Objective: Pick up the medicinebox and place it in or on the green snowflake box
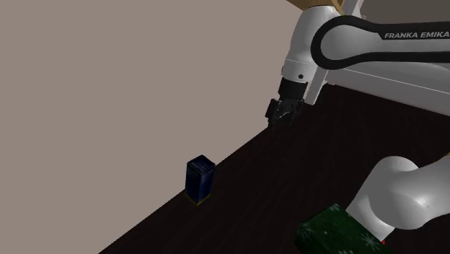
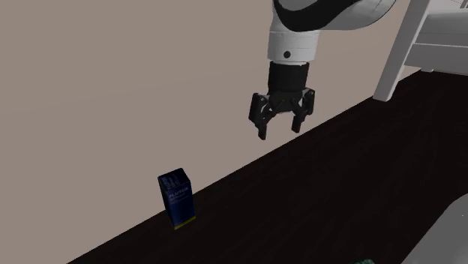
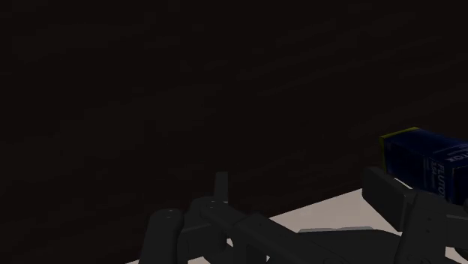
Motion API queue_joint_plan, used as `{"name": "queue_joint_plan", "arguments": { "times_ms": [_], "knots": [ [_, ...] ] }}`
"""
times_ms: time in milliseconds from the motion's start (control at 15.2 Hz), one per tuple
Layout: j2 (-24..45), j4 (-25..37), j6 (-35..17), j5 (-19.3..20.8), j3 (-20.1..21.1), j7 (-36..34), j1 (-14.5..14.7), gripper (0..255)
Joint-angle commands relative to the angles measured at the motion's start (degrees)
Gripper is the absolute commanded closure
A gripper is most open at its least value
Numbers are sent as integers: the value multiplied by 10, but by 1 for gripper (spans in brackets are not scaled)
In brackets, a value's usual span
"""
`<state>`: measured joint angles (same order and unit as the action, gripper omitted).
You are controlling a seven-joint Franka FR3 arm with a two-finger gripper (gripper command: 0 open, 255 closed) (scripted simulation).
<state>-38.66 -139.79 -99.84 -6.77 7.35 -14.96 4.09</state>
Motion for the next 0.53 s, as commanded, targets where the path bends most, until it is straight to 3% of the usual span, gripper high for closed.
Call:
{"name": "queue_joint_plan", "arguments": {
  "times_ms": [0, 462],
  "knots": [
    [22, 0, -25, -14, 23, -24, 9, 0],
    [122, 36, -94, -40, 101, -106, 34, 0]
  ]
}}
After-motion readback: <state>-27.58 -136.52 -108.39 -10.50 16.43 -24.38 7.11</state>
